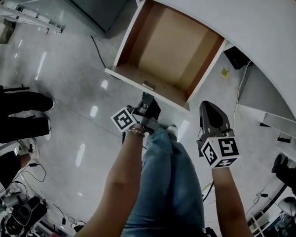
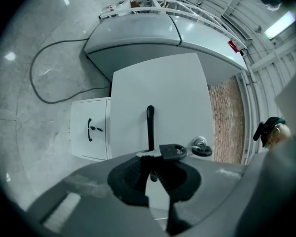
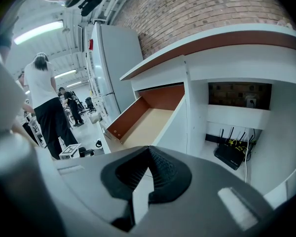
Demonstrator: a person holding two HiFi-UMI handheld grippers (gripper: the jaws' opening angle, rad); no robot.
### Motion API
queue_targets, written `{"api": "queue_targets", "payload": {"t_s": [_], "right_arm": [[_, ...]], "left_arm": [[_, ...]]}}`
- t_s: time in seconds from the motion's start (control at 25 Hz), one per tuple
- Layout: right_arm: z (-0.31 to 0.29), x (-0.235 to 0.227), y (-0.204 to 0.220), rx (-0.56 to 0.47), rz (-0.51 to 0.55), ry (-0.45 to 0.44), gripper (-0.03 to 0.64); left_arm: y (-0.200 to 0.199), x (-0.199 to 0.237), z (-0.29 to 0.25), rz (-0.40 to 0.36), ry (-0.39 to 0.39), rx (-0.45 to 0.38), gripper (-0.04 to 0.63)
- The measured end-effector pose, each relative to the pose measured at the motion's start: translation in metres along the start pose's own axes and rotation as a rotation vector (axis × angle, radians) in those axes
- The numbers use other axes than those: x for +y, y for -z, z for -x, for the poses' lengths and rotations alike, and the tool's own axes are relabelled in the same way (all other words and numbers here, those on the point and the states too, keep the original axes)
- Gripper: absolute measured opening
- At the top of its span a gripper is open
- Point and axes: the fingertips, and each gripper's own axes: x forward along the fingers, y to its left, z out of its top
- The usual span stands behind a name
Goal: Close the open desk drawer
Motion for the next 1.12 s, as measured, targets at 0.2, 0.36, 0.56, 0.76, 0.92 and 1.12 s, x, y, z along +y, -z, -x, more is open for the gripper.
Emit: {"api": "queue_targets", "payload": {"t_s": [0.2,0.36,0.56,0.76,0.92,1.12], "right_arm": [[0.011,0.003,-0.006,0.021,-0.009,0.0,0.0],[0.016,0.003,-0.009,0.037,-0.01,-0.003,0.0],[0.018,0.007,-0.013,0.05,-0.021,-0.01,0.0],[0.02,0.014,-0.018,0.05,-0.03,-0.023,0.0],[0.025,0.019,-0.023,0.044,-0.037,-0.022,0.0],[0.032,0.018,-0.027,0.049,-0.027,-0.026,0.0]], "left_arm": [[-0.002,-0.014,-0.001,0.006,0.003,-0.014,0.02],[-0.004,-0.026,-0.005,-0.003,0.01,-0.01,0.02],[-0.006,-0.043,-0.01,-0.007,0.027,-0.007,0.02],[-0.006,-0.057,-0.015,-0.005,0.027,-0.007,0.02],[-0.008,-0.071,-0.017,-0.008,0.036,-0.004,0.02],[-0.007,-0.077,-0.019,-0.005,0.006,-0.015,0.02]]}}
